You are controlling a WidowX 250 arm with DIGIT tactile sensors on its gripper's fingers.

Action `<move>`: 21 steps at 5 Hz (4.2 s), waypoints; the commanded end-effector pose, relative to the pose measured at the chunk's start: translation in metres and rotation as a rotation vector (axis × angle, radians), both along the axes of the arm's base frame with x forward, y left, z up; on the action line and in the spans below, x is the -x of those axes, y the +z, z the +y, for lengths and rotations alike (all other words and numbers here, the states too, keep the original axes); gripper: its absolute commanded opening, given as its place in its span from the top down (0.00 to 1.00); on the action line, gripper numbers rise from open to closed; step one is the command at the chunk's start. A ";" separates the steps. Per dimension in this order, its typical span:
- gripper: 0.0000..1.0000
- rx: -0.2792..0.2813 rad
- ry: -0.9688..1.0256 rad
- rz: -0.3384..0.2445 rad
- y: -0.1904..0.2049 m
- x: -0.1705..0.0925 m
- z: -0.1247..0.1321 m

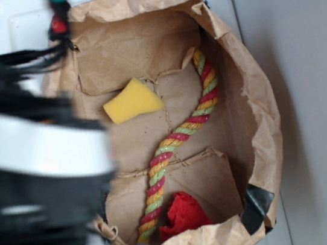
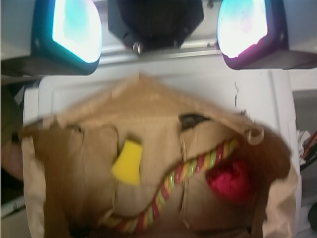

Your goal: Grab the red paper.

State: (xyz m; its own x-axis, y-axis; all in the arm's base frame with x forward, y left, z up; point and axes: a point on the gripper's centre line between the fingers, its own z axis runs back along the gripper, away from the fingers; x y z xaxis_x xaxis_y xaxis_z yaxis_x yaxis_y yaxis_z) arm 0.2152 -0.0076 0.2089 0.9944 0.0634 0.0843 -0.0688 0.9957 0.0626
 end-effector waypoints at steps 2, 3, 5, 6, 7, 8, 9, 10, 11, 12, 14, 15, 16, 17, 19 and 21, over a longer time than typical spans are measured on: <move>0.00 -0.105 -0.296 -0.151 -0.009 -0.066 0.044; 0.00 -0.094 -0.508 -0.189 -0.020 -0.072 0.054; 0.00 -0.074 -0.868 -0.195 -0.064 -0.088 0.067; 0.00 -0.034 -0.985 -0.187 -0.079 -0.088 0.048; 0.00 -0.009 -1.035 -0.193 -0.078 -0.085 0.029; 0.00 0.002 -1.093 -0.204 -0.075 -0.086 0.008; 0.00 0.015 -1.132 -0.205 -0.075 -0.088 -0.006; 0.00 0.047 -1.186 -0.217 -0.076 -0.088 -0.026; 0.00 0.049 -1.190 -0.214 -0.077 -0.088 -0.027; 0.00 0.045 -1.173 -0.207 -0.077 -0.090 -0.020; 0.00 0.041 -1.152 -0.214 -0.070 -0.089 -0.012; 0.00 0.023 -1.134 -0.209 -0.070 -0.090 -0.001; 0.00 0.017 -1.089 -0.209 -0.069 -0.087 0.012; 0.00 0.023 -0.966 -0.275 -0.051 -0.075 0.014; 0.00 0.085 -0.654 -0.221 -0.013 -0.055 0.018; 0.00 0.042 -0.515 -0.137 -0.015 -0.054 0.011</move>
State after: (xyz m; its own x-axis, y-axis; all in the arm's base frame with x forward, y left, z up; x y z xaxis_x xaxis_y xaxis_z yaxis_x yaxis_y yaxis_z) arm 0.2583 0.0125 0.1762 0.8895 -0.4200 0.1797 0.4253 0.9050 0.0102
